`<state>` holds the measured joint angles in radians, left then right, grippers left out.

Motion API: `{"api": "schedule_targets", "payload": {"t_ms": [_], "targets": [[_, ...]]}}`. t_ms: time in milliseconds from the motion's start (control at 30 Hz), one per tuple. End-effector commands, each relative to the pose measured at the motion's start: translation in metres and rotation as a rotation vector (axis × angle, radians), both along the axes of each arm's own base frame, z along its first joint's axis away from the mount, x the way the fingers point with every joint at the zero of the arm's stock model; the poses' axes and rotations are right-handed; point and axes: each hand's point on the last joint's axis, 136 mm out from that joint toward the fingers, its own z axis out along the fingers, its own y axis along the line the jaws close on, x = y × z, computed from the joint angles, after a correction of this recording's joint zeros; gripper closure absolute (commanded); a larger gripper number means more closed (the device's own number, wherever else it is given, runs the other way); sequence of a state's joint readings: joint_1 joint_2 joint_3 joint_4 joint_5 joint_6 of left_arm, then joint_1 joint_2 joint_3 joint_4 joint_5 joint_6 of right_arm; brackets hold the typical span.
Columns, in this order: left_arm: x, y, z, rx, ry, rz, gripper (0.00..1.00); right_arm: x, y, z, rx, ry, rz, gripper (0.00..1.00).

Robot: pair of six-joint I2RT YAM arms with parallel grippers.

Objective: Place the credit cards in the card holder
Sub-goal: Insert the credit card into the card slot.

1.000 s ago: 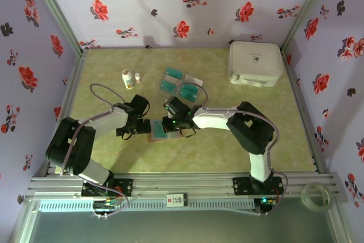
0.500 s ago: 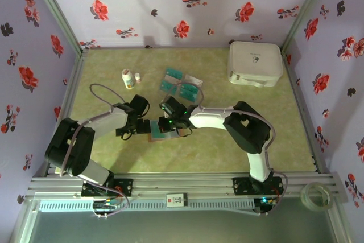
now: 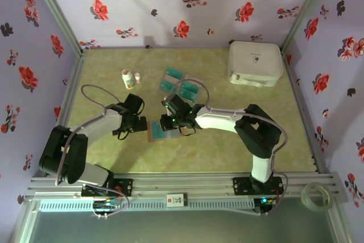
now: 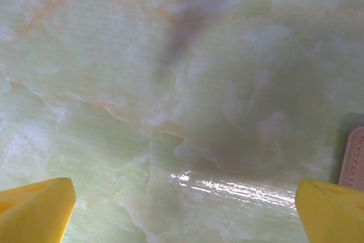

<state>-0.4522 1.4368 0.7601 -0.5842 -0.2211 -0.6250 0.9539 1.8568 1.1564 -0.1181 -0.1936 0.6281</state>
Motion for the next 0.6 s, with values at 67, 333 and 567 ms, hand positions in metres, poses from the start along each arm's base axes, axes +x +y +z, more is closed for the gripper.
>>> {"api": "schedule_targets", "payload": {"t_ms": [67,333,567], "targets": [[0.0,0.002,-0.008,0.02,0.026,-0.01,0.0,0.004,-0.002,-0.021,-0.038,0.015,-0.014,0.97],[-0.001,-0.001,-0.017,0.013,0.048,-0.018,0.0,0.007,0.002,-0.027,-0.045,0.021,-0.009,0.97],[-0.001,-0.003,-0.021,0.001,0.059,-0.018,0.0,0.008,0.007,-0.031,-0.047,0.032,-0.004,0.97]]}}
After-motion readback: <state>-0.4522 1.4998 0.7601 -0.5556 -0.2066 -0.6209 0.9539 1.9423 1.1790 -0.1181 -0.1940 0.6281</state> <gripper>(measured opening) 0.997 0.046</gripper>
